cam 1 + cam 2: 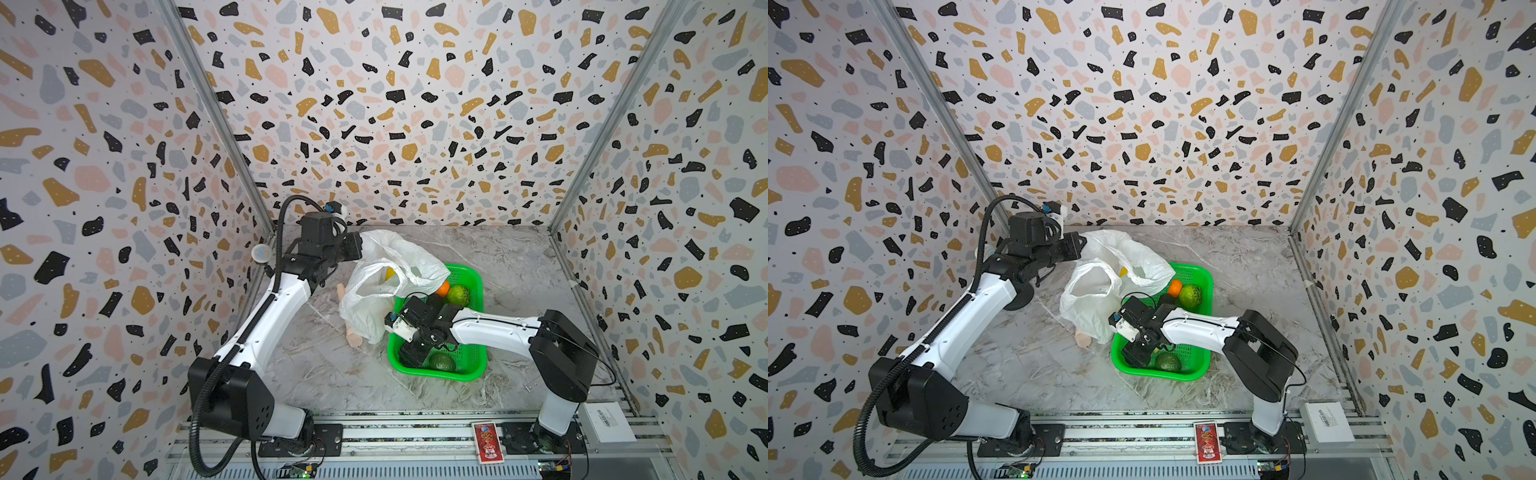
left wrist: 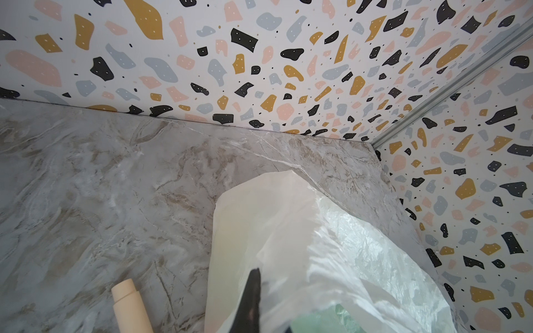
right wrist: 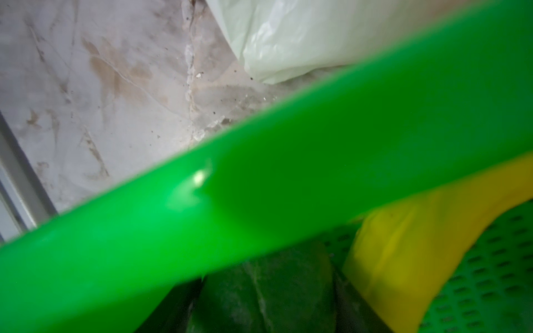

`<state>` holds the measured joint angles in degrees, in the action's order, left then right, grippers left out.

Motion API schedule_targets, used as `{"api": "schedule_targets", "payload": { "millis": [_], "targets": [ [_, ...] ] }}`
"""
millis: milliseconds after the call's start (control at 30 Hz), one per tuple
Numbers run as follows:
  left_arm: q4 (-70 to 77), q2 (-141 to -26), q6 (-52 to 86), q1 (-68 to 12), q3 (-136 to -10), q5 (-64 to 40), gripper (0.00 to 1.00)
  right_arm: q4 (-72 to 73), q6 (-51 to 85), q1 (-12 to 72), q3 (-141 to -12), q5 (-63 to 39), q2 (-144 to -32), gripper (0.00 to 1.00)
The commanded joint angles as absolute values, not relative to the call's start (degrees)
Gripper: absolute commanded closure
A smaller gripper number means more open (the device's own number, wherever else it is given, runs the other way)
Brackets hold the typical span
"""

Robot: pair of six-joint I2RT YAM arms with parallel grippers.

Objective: Place the fruits into the plastic bag
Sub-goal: Pick up the fruit from the bin.

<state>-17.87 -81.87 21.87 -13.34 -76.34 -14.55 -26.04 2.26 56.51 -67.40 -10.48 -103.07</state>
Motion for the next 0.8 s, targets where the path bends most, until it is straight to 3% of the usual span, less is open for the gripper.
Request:
{"api": "schedule_targets", "payload": {
  "millis": [0,100,500,633,767],
  "targets": [
    [-16.2,-81.2,22.2,-13.7,-76.6,-15.0,1.00,-28.4,1.8,57.2,-66.5,-6.5,-101.7,0.46],
    [-16.1,-81.2,22.2,-13.8,-76.5,-15.2,1.00,-25.1,2.2,56.9,-64.9,-5.4,-96.6,0.59],
    [-15.8,-81.2,22.3,-14.0,-76.2,-15.4,1.00,-4.5,11.3,48.2,-52.6,6.0,-62.4,0.66],
    [-15.8,-81.0,22.4,-14.1,-76.3,-15.7,1.00,1.1,12.7,46.8,-54.4,9.2,-58.9,0.67],
    [-15.8,-80.7,22.5,-14.4,-76.3,-16.3,1.00,4.5,12.2,45.8,-61.9,2.8,-64.5,0.65]
  ]
}}
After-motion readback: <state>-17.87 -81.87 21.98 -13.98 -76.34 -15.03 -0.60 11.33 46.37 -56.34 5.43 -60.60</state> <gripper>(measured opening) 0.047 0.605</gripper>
